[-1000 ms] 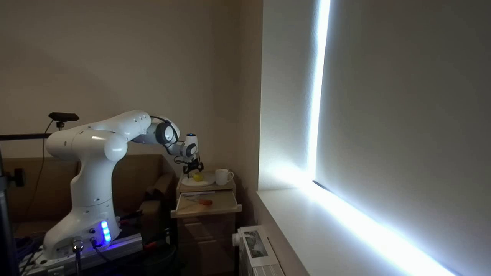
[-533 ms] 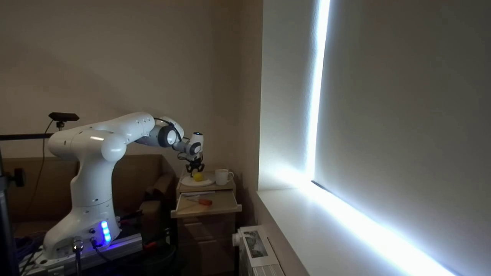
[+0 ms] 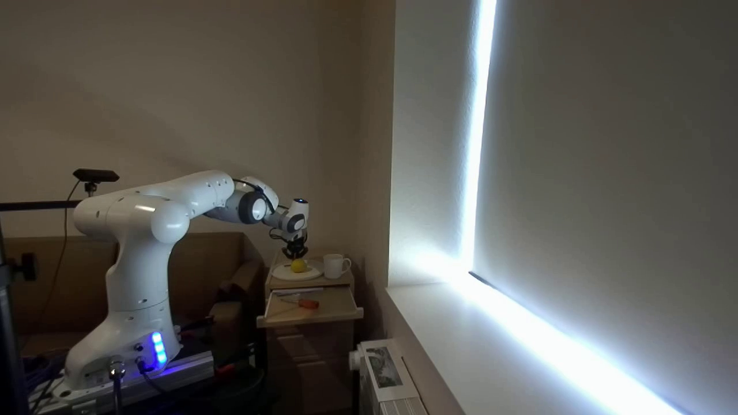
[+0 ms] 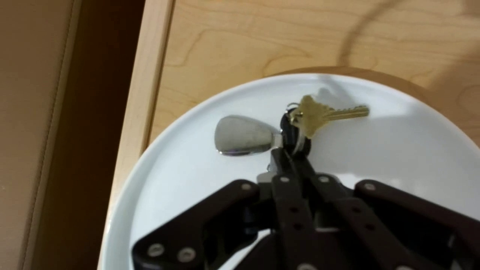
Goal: Take the keys on the plate and put them on the drawer tray
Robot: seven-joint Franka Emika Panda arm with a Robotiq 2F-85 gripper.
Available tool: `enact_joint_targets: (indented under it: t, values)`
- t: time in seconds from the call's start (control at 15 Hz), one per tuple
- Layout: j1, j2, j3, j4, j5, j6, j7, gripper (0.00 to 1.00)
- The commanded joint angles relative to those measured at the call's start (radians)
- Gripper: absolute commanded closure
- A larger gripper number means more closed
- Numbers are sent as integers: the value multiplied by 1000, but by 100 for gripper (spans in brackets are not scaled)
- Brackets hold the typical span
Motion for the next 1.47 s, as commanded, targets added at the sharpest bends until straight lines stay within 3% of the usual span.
enact_joint_targets:
  t: [0.0,0.67,1.4]
  values:
    - [-5,23,18,28,11,-15,-11,100]
    - [15,-140,-15,-55,-50,-46,-74,99]
    - [-10,-562,-142,-427,-261,-97,-181,99]
